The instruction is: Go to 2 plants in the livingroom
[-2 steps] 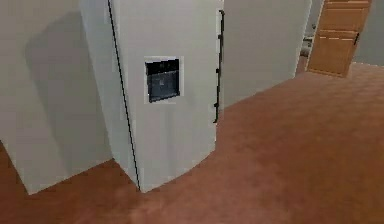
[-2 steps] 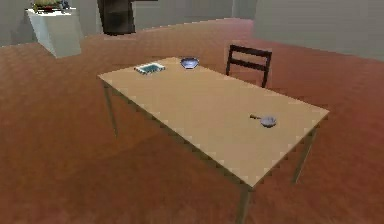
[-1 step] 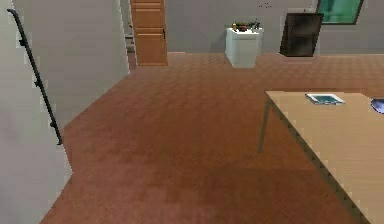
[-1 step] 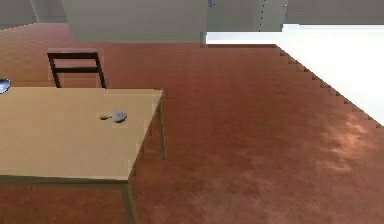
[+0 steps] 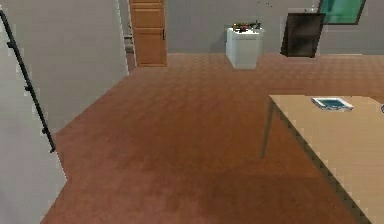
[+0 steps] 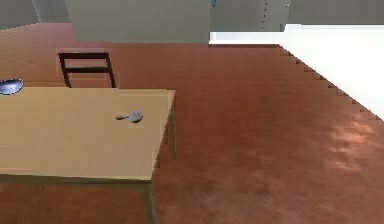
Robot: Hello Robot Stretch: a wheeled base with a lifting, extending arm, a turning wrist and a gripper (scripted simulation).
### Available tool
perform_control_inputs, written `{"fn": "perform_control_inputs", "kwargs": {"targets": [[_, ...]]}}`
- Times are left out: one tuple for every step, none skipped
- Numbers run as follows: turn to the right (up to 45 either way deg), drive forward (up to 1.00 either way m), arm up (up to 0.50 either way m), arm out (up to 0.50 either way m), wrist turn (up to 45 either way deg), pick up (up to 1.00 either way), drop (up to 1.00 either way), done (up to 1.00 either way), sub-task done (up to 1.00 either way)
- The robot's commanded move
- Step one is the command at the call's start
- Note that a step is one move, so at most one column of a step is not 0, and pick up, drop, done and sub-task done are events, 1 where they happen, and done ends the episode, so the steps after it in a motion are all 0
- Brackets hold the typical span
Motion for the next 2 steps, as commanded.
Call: {"fn": "perform_control_inputs", "kwargs": {"targets": [[-9.0, 0.00, 0.00, 0.00, 0.0, 0.00, 0.00, 0.00, 0.00], [0.0, 1.00, 0.00, 0.00, 0.0, 0.00, 0.00, 0.00, 0.00]]}}
